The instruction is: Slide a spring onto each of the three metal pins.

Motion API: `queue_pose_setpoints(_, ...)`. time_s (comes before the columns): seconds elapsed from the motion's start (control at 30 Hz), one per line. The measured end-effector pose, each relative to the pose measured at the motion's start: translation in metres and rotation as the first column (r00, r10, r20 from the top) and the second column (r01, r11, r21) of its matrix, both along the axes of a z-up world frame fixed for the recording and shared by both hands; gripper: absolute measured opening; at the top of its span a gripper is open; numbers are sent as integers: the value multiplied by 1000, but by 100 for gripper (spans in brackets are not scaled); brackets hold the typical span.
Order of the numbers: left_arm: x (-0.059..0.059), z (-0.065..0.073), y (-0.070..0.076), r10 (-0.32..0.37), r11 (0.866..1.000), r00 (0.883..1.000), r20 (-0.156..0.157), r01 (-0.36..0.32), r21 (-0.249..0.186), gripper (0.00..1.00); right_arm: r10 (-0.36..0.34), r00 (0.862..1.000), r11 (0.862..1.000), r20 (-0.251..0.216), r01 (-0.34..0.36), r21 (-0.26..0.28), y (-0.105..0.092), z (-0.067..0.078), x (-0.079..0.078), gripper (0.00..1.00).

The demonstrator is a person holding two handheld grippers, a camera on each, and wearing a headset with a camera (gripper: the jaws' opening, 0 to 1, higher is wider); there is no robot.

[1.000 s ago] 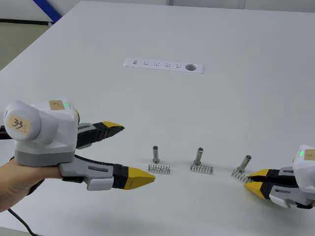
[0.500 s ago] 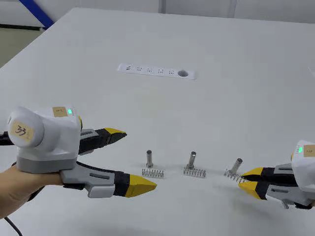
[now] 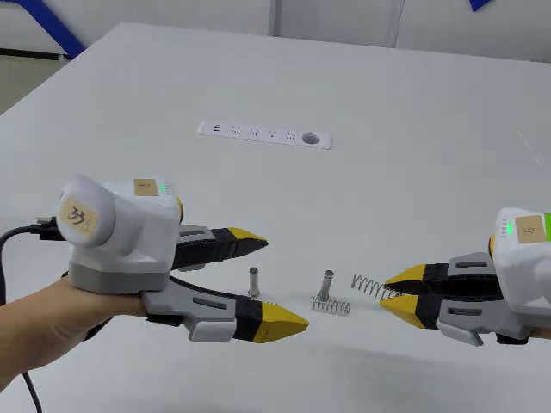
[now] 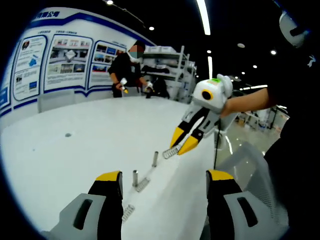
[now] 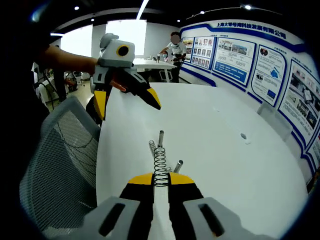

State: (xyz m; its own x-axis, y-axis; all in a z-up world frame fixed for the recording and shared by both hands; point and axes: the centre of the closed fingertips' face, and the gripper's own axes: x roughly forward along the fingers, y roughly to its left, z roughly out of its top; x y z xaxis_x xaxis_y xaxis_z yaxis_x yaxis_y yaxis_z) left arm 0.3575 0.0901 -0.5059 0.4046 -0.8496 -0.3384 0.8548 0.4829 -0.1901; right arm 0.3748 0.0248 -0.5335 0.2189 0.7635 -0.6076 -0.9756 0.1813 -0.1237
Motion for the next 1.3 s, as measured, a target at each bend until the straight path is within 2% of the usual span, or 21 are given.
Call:
queue_pose_setpoints(0.1, -2, 0, -12, -41, 999, 999, 12, 40, 15, 65, 44, 999, 999, 21, -44, -9, 7, 5, -6, 11)
queue_pose_setpoints(0.17, -4, -1, -19, -55, 998, 998, 6, 55, 6, 63, 68, 997, 997, 28, -68, -24, 10, 5, -10, 11)
queue_pose_setpoints(0.33, -13, -6, -30, -94, 996, 996, 1, 94, 12, 58, 127, 992, 991, 25, -126, -37, 16, 7, -23, 11)
queue_pose_setpoints(0.43, -19, -8, -36, -125, 992, 992, 3, 125, 13, 51, 166, 986, 986, 25, -165, -34, 23, 10, -32, 11)
queue_pose_setpoints(0.57, -22, -7, -38, -133, 991, 991, 7, 133, -2, 40, 201, 979, 979, 30, -200, -43, 28, 12, -39, 11)
queue_pose_setpoints(0.77, -27, -14, -34, -132, 991, 991, 0, 132, 9, 37, 230, 973, 972, 28, -228, -47, 31, 12, -45, 11)
queue_pose_setpoints(0.8, -28, -14, -34, -131, 991, 991, 1, 131, 10, 35, 233, 972, 972, 25, -231, -47, 32, 12, -46, 11)
queue_pose_setpoints(0.87, -25, -15, -31, -116, 993, 993, 31, 115, 29, 28, 242, 970, 969, 26, -240, -52, 34, 11, -48, 11)
queue_pose_setpoints(0.97, -26, -14, -31, -122, 992, 992, 21, 122, 13, 19, 250, 968, 967, 28, -248, -62, 35, 9, -49, 11)
queue_pose_setpoints(1.07, -28, -14, -32, -132, 991, 991, 24, 132, 21, 16, 253, 967, 965, 28, -250, -72, 34, 6, -49, 11)
queue_pose_setpoints(1.23, -29, -16, -33, -143, 990, 990, 15, 143, 24, 15, 250, 968, 967, 12, -249, -58, 33, 5, -48, 11)
queue_pose_setpoints(1.27, -29, -16, -34, -150, 988, 988, 19, 150, 27, 14, 251, 968, 967, 5, -251, -52, 33, 6, -49, 11)
queue_pose_setpoints(1.3, -29, -15, -34, -161, 987, 986, 45, 159, 38, 14, 253, 967, 966, 0, -253, -46, 32, 7, -49, 11)
